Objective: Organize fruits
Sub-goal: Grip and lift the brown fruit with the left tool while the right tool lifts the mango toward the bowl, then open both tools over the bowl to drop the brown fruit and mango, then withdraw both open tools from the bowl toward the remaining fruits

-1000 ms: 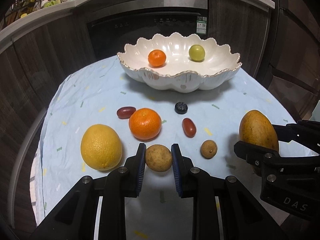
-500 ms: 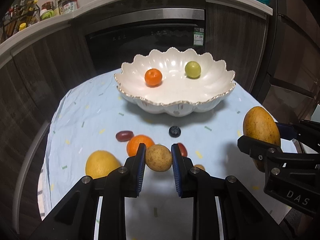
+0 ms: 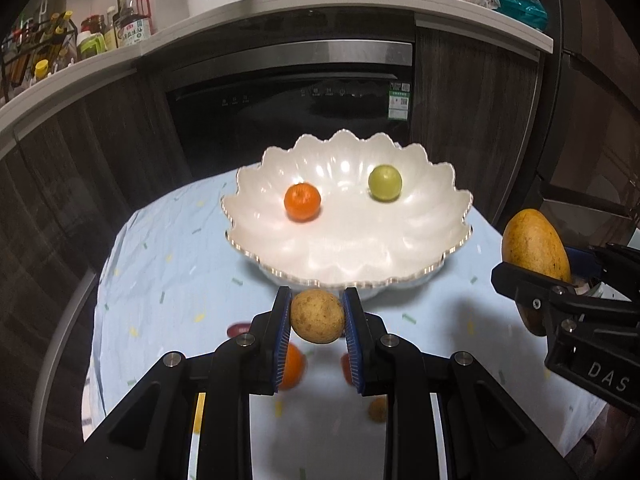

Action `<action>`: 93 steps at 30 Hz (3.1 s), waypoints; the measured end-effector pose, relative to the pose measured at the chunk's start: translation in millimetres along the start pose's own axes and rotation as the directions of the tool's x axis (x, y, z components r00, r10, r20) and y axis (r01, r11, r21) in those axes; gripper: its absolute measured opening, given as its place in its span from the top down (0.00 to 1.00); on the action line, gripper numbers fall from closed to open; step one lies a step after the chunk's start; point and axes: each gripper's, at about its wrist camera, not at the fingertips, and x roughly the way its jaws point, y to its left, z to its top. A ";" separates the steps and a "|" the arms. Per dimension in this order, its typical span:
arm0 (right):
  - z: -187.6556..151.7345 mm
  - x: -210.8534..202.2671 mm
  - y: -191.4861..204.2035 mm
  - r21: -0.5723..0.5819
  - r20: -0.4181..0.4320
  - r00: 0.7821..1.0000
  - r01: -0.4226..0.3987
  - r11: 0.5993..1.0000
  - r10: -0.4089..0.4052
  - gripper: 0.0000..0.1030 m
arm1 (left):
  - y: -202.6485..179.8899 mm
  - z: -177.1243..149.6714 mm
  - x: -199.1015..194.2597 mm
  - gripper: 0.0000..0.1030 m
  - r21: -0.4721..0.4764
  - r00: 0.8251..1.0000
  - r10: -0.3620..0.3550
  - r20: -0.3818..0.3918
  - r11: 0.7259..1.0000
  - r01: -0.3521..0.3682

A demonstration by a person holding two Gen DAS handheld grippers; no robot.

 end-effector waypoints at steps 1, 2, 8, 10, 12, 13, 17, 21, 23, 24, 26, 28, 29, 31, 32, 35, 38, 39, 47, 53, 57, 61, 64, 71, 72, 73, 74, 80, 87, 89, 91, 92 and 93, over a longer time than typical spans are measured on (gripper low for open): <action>3.3 0.2 -1.4 0.002 0.005 1.000 0.001 1.000 -0.001 0.52 | 0.0 2.0 0.6 0.75 0.000 1.000 0.001 0.001 1.000 -0.001; 7.1 0.6 -2.9 0.003 0.011 1.000 0.002 1.000 -0.002 0.52 | -0.1 5.7 2.0 0.75 0.000 1.000 0.002 0.003 1.000 -0.002; 29.1 5.4 -12.2 0.013 0.042 0.999 0.012 1.000 -0.012 0.52 | 4.3 24.8 9.2 0.75 -0.010 1.000 0.014 0.013 1.000 -0.013; 34.7 7.7 -15.3 0.016 0.049 0.999 0.016 1.000 -0.016 0.52 | 5.9 29.9 11.5 0.75 -0.013 1.000 0.017 0.016 1.000 -0.017; 39.8 9.9 -17.7 0.020 0.054 0.998 0.017 1.000 -0.018 0.52 | 7.9 37.3 15.2 0.75 -0.018 1.000 0.021 0.020 1.000 -0.020; 42.7 11.3 -19.1 0.022 0.056 0.998 0.018 1.000 -0.019 0.52 | 8.2 40.0 16.6 0.75 -0.019 1.000 0.022 0.022 1.000 -0.022; 52.7 19.1 -22.0 0.028 0.064 0.998 0.019 0.999 -0.021 0.52 | 13.2 52.7 24.2 0.75 -0.032 0.999 0.032 0.029 0.999 -0.031; 62.4 29.2 -25.8 0.034 0.066 0.998 0.021 0.999 -0.023 0.52 | 17.4 61.6 34.9 0.75 -0.043 0.999 0.040 0.026 0.998 -0.039; 66.6 34.5 -27.6 0.040 0.067 0.997 0.023 0.999 -0.026 0.52 | 18.5 64.7 41.3 0.75 -0.047 0.999 0.042 0.021 0.998 -0.041; 68.4 37.3 -28.9 0.044 0.066 0.997 0.024 0.999 -0.027 0.52 | 19.0 65.8 43.8 0.75 -0.048 0.999 0.042 0.019 0.998 -0.041; 72.3 42.5 -31.3 0.051 0.065 0.997 0.027 0.998 -0.031 0.52 | 19.8 68.8 50.4 0.75 -0.049 0.999 0.045 0.015 0.998 -0.044; 75.0 48.0 -33.7 0.055 0.062 0.997 0.031 0.998 -0.034 0.52 | 20.5 70.9 55.8 0.75 -0.050 0.999 0.046 0.012 0.998 -0.045; 76.1 50.9 -34.7 0.056 0.060 0.998 0.033 0.998 -0.037 0.52 | 21.3 72.0 57.7 0.75 -0.051 0.999 0.046 0.011 0.998 -0.046; 78.1 56.0 -36.9 0.060 0.054 0.998 0.035 0.998 -0.039 0.52 | 22.6 73.5 62.7 0.75 -0.054 0.999 0.047 0.007 0.997 -0.047; 78.9 58.4 -37.8 0.062 0.051 0.998 0.037 0.997 -0.040 0.52 | 23.4 74.1 66.3 0.75 -0.056 0.999 0.047 0.004 0.997 -0.047; 80.7 66.6 -40.8 0.071 0.042 0.998 0.040 0.997 -0.043 0.52 | 24.3 75.2 73.9 0.75 -0.060 0.999 0.045 -0.005 0.997 -0.046; 82.2 73.5 -41.7 0.076 0.034 0.998 0.042 0.996 -0.045 0.52 | 25.1 74.6 80.6 0.75 -0.062 0.999 0.044 -0.014 0.997 -0.045; 82.7 76.0 -42.2 0.078 0.031 0.999 0.043 0.996 -0.045 0.52 | 25.6 74.4 82.2 0.75 -0.062 0.999 0.044 -0.017 0.997 -0.045; 84.0 91.6 -45.4 0.100 -0.001 0.999 0.040 0.994 -0.040 0.52 | 27.7 72.3 94.8 0.74 -0.069 0.998 0.045 -0.045 0.996 -0.048; 84.6 95.8 -46.3 0.109 -0.012 0.998 0.058 0.992 -0.057 0.41 | 30.5 70.7 95.5 0.46 -0.086 0.997 0.068 -0.047 0.994 -0.071; 88.0 84.4 -43.2 0.102 0.038 0.995 0.090 0.991 -0.094 0.20 | 32.8 69.7 93.8 0.42 -0.087 0.996 0.078 -0.050 0.993 -0.082; 88.7 77.9 -41.2 0.098 0.053 0.994 0.086 0.991 -0.091 0.20 | 33.6 68.8 89.2 0.35 -0.093 0.995 0.084 -0.045 0.992 -0.088; 86.5 74.0 -40.2 0.100 0.054 0.995 0.082 0.992 -0.088 0.20 | 35.1 68.1 83.3 0.31 -0.099 0.995 0.095 -0.038 0.990 -0.099; 80.5 60.8 -33.9 0.098 0.063 0.995 0.071 0.993 -0.077 0.20 | 39.2 65.4 65.2 0.29 -0.105 0.994 0.109 -0.024 0.988 -0.111; 80.2 58.8 -32.4 0.095 0.065 0.995 0.069 0.993 -0.076 0.20 | 40.0 64.7 61.4 0.29 -0.107 0.994 0.110 -0.020 0.988 -0.112; 79.7 56.0 -30.8 0.093 0.068 0.995 0.069 0.993 -0.075 0.20 | 40.7 63.9 58.3 0.29 -0.107 0.994 0.112 -0.017 0.988 -0.113; 79.4 53.4 -29.5 0.091 0.071 0.995 0.067 0.994 -0.074 0.20 | 41.2 63.5 55.6 0.29 -0.107 0.993 0.114 -0.015 0.988 -0.115; 76.6 37.2 -20.8 0.079 0.092 0.994 0.059 0.995 -0.066 0.20 | 47.0 59.8 35.0 0.29 -0.115 0.992 0.125 0.003 0.986 -0.124; 72.3 22.4 -8.8 0.061 0.109 0.992 0.050 0.997 -0.056 0.20 | 54.9 54.2 15.1 0.29 -0.125 0.990 0.137 0.018 0.983 -0.134; 71.4 18.4 -5.5 0.056 0.114 0.992 0.048 0.997 -0.054 0.20 | 57.8 52.2 9.0 0.29 -0.128 0.990 0.141 0.022 0.982 -0.137; 70.5 14.4 -1.8 0.052 0.120 0.991 0.046 0.998 -0.052 0.20 | 59.4 50.6 5.0 0.29 -0.131 0.989 0.144 0.024 0.982 -0.140; 70.2 13.3 -0.2 0.050 0.122 0.991 0.045 0.998 -0.051 0.20 | 60.6 49.4 2.2 0.29 -0.132 0.989 0.145 0.026 0.981 -0.140; 69.5 11.2 1.4 0.047 0.124 0.991 0.044 0.998 -0.049 0.20 | 61.6 48.3 -0.1 0.29 -0.133 0.989 0.146 0.028 0.981 -0.141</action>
